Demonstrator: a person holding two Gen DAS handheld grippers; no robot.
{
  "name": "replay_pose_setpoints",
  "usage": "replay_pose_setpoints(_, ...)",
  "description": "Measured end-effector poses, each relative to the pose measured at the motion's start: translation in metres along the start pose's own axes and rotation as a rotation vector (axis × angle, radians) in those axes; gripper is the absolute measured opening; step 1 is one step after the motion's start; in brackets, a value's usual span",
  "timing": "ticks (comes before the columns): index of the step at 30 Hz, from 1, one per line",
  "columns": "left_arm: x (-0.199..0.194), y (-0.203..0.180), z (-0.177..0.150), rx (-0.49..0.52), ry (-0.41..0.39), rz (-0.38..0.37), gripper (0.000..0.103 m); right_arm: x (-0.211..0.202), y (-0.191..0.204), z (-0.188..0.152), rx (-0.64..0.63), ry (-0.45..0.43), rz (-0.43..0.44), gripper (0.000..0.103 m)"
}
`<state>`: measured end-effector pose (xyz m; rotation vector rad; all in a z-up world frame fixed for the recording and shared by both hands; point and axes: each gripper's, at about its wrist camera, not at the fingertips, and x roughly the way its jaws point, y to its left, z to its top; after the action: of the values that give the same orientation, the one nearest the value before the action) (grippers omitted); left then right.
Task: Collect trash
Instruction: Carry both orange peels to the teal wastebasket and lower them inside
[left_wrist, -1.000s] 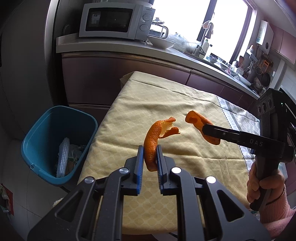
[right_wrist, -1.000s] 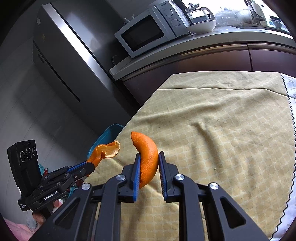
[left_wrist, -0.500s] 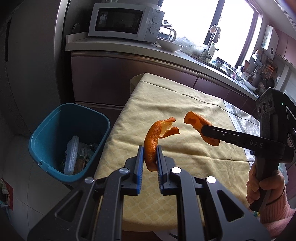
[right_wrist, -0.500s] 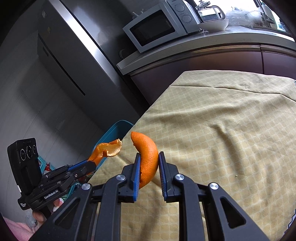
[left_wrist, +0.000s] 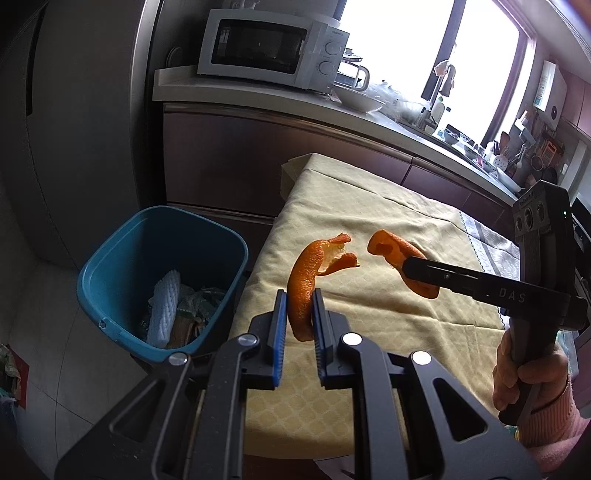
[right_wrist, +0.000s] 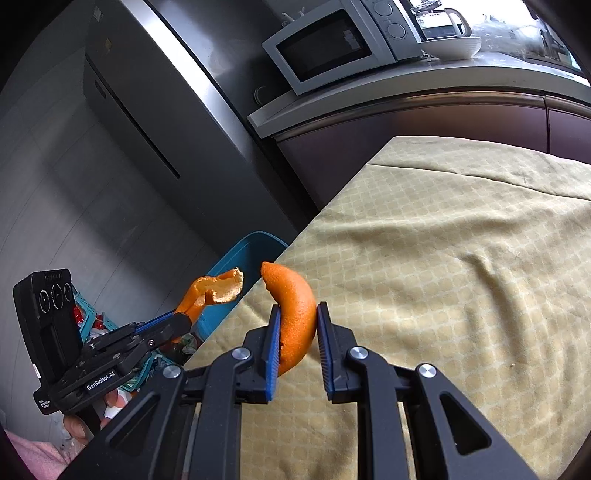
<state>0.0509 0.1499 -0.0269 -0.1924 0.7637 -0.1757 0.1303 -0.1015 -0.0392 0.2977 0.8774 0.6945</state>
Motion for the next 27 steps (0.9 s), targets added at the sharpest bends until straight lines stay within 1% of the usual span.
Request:
replay_pose_setpoints(16, -0.007, 0.028, 0.002, -0.047, -0.02, 0.051, 0.014, 0.027, 0.024, 0.011, -0.034, 0.033, 0.036, 0.018)
replay_pose_setpoints(27, -0.01, 0.039, 0.002, -0.067, -0.031, 0.074, 0.014, 0.043, 0.037, 0.019, -0.051, 0.051, 0.054, 0.018)
